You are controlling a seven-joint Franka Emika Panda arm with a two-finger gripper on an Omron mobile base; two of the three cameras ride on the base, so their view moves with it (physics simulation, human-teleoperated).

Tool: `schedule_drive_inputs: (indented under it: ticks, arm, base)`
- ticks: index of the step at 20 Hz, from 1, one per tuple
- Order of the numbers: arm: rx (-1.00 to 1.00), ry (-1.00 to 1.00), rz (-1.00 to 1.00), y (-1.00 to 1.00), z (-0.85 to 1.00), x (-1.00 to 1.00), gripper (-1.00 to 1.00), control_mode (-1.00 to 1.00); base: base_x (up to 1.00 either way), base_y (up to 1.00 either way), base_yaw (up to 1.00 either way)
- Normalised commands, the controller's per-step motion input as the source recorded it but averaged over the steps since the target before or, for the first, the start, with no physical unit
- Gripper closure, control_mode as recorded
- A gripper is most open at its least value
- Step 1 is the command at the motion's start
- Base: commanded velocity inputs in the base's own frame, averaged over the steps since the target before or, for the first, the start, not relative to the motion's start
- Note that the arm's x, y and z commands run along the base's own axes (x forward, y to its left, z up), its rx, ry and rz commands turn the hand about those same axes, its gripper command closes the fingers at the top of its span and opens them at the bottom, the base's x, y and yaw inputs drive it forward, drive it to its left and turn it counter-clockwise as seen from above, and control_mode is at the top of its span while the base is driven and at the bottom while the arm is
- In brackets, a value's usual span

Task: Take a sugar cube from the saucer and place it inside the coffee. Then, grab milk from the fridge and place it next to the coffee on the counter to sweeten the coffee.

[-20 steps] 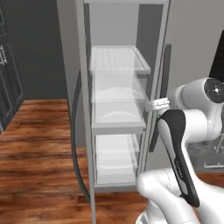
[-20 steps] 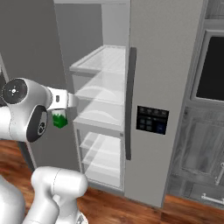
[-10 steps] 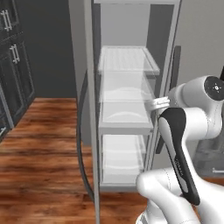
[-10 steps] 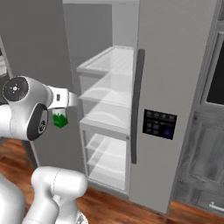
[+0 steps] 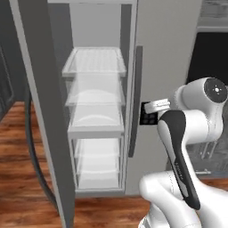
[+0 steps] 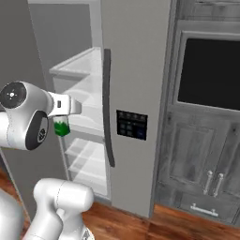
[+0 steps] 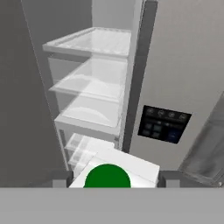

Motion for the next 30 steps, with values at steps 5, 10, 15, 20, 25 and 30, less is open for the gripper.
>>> schedule_drive_inputs:
  ticks: [5,10,15,20,25,30]
  arm:
    - [0.00,0.00,0.00,0.00,0.00,0.00,1.00,1.00]
    - [0.00,0.00,0.00,0.00,0.00,0.00,1.00,1.00]
    - [0.00,0.00,0.00,0.00,0.00,0.00,1.00,1.00]
    - [0.00,0.00,0.00,0.00,0.00,0.00,1.00,1.00]
    - [0.00,0.00,0.00,0.00,0.00,0.00,1.00,1.00]
    - [0.00,0.00,0.00,0.00,0.00,0.00,1.00,1.00]
  base:
    - [-0.05,-0.89,-0.08]
    - [-0.48,-0.67,0.73]
    - [-0.30,-0.06,0.99]
    - [-0.11,0.00,1.00]
    - [-0.10,0.00,1.00]
    - [-0.02,0.00,1.00]
